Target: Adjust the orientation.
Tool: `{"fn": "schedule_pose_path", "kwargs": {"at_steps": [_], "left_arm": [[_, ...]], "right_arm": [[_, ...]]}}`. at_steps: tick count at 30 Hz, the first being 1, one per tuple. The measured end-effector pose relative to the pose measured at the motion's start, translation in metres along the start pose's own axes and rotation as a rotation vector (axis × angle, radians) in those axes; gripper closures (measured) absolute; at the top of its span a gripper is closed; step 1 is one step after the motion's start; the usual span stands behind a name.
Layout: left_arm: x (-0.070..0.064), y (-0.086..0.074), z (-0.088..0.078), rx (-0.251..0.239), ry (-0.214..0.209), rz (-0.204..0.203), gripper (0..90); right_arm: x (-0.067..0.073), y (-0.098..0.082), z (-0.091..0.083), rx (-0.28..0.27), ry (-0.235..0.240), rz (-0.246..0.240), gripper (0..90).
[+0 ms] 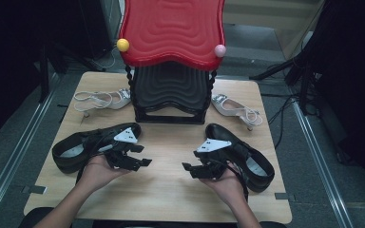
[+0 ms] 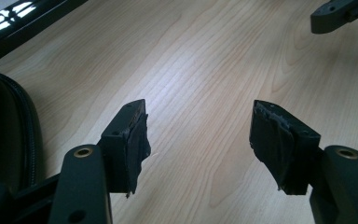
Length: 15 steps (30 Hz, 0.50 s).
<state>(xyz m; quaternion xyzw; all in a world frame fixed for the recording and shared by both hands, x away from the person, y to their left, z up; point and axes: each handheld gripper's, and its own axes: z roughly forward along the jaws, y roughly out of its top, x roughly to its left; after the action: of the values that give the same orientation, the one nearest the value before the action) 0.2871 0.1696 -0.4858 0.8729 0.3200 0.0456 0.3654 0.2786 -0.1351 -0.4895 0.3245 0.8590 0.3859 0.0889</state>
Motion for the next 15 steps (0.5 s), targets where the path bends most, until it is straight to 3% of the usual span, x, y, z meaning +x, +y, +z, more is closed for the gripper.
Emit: {"fn": "schedule_pose_path", "kwargs": {"at_steps": [2, 3, 6, 10, 15], "left_arm": [[-0.0002, -0.0003, 0.0006, 0.002, 0.002, 0.005, 39.7], [0.0001, -0.0009, 0.0013, 0.015, 0.0, 0.026, 39.9], [-0.0008, -0.0014, 0.0029, 0.026, 0.0, 0.019, 39.9], [-0.0024, -0.0029, 0.0022, 0.018, 0.001, 0.029, 41.5], [-0.0004, -0.0033, 0.0003, 0.022, -0.008, 0.024, 40.0]], "right_arm": [[0.0004, -0.0005, 0.0007, 0.001, -0.002, -0.004, 38.5], [0.0009, -0.0015, 0.0016, 0.001, -0.001, -0.011, 38.3], [0.0023, -0.0037, 0.0013, -0.016, -0.003, -0.009, 43.4], [0.0051, -0.0067, 0.0, -0.049, -0.023, -0.074, 45.4], [0.005, -0.0027, -0.0021, -0.055, -0.018, -0.035, 44.1]]}}
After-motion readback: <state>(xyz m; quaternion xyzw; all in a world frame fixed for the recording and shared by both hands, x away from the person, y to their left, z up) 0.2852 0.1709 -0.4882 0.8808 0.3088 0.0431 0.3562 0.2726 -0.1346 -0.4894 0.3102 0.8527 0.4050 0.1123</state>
